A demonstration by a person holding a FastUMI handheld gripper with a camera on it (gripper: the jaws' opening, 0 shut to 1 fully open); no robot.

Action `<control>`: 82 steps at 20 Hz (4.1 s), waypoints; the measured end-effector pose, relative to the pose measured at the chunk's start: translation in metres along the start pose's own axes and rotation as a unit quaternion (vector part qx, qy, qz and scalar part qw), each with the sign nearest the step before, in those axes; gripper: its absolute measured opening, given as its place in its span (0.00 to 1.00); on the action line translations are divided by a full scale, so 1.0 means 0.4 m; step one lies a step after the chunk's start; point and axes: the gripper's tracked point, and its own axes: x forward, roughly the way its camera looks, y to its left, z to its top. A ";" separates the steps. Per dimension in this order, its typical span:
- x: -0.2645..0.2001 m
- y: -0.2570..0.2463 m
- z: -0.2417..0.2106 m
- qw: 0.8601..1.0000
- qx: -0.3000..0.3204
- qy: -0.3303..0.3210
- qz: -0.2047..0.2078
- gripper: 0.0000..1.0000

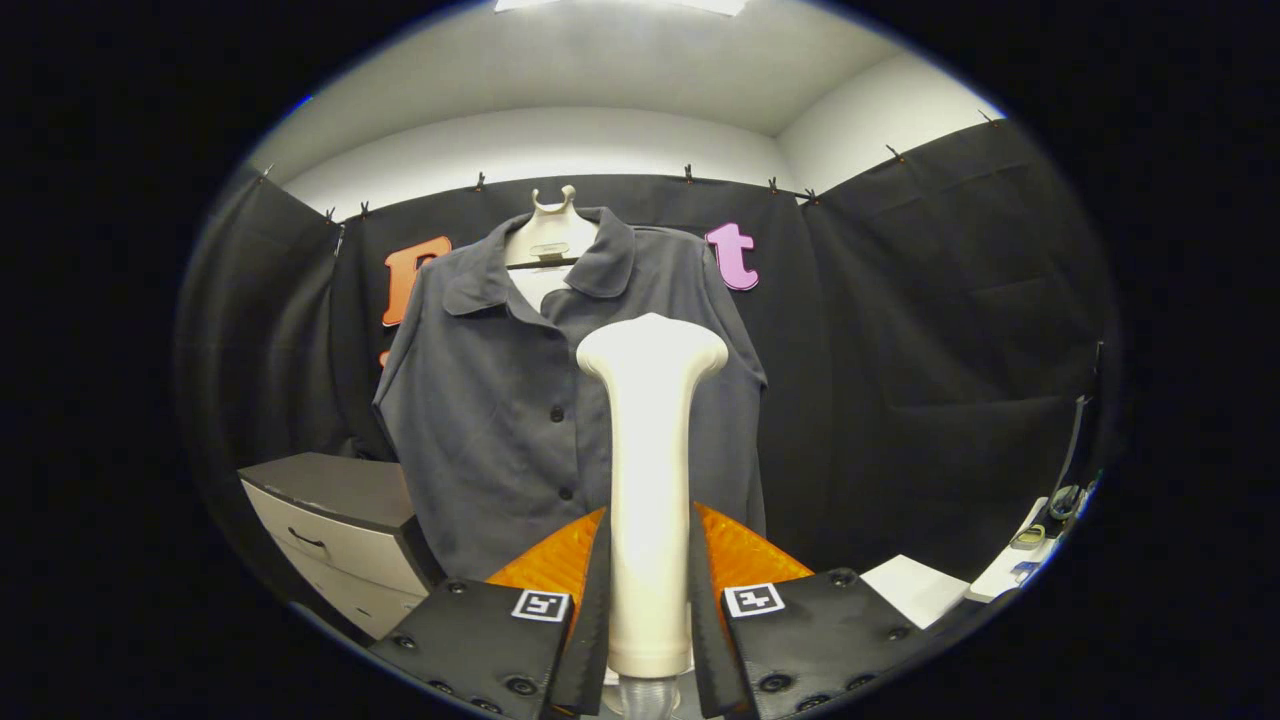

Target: Iron the clothes twice with a garment steamer, once on the left side and once on the right side.

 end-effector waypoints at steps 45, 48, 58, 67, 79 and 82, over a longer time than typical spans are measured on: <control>0.105 -0.009 -0.342 0.994 -0.038 0.099 -0.011 0.43; 0.088 -0.014 -0.388 0.993 -0.038 0.113 -0.014 0.43; 0.056 -0.033 -0.524 0.986 -0.029 0.160 -0.028 0.43; 0.035 -0.046 -0.580 0.983 -0.019 0.180 -0.041 0.43; -0.129 0.012 -0.433 0.991 -0.011 0.127 -0.048 0.42; -0.181 0.035 -0.339 0.994 -0.004 0.096 -0.048 0.42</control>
